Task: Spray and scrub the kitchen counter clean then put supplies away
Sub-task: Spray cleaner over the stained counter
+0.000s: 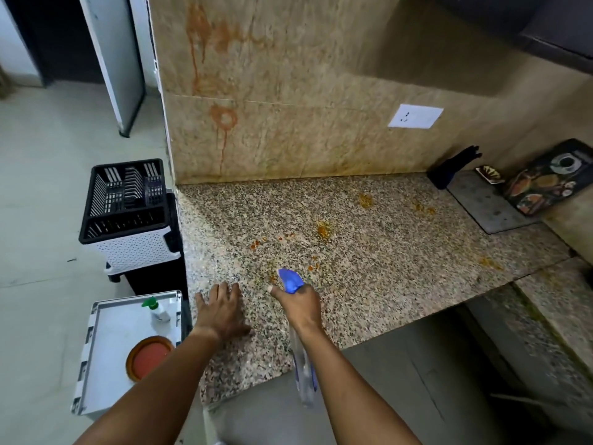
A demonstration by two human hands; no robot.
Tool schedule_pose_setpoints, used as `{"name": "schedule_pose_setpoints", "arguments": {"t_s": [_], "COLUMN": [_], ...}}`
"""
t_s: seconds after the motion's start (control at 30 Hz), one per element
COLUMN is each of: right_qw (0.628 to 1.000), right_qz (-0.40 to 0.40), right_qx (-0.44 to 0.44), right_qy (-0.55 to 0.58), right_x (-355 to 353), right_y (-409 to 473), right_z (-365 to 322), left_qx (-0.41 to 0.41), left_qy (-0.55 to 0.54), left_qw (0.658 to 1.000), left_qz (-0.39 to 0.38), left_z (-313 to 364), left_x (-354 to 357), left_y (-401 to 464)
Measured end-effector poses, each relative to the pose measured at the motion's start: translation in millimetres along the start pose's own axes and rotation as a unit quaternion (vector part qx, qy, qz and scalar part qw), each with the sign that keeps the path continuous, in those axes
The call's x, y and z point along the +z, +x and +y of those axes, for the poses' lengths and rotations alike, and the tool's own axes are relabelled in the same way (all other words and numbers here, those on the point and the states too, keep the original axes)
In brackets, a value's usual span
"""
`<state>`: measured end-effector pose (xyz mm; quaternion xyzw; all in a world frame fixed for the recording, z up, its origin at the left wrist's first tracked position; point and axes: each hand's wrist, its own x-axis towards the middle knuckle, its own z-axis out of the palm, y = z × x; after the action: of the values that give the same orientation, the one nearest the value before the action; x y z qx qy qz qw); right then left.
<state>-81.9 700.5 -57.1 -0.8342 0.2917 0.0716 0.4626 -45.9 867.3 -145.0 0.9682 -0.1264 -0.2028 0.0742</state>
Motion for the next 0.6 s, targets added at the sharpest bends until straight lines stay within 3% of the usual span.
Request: {"name": "schedule_pose_setpoints", "arguments": {"t_s": [0.2,0.37,0.6], "right_qw": [0.987,0.999,0.988], "right_qz": [0.097,0.031,0.126], "right_qx": [0.047,-0.001,0.042], "right_qy": [0.122,0.023,0.078], "right_x": [-23.8,-19.1,-46.6], "right_y": [39.7,49.5,60.4], "right_z": [-30.5,-55.4,-34.9], "left_qx": [0.023,0.020,0.020], "left_qy": [-0.002,-0.002,0.015], "left_qw": [1.000,1.000,1.000], "left_qz": [0.008,-0.002,-0.002], "left_z": [-4.3,-6.8,-10.0], "left_x": [1.1,-3.7,-4.2], "left_y": [8.8,12.6,13.3]}}
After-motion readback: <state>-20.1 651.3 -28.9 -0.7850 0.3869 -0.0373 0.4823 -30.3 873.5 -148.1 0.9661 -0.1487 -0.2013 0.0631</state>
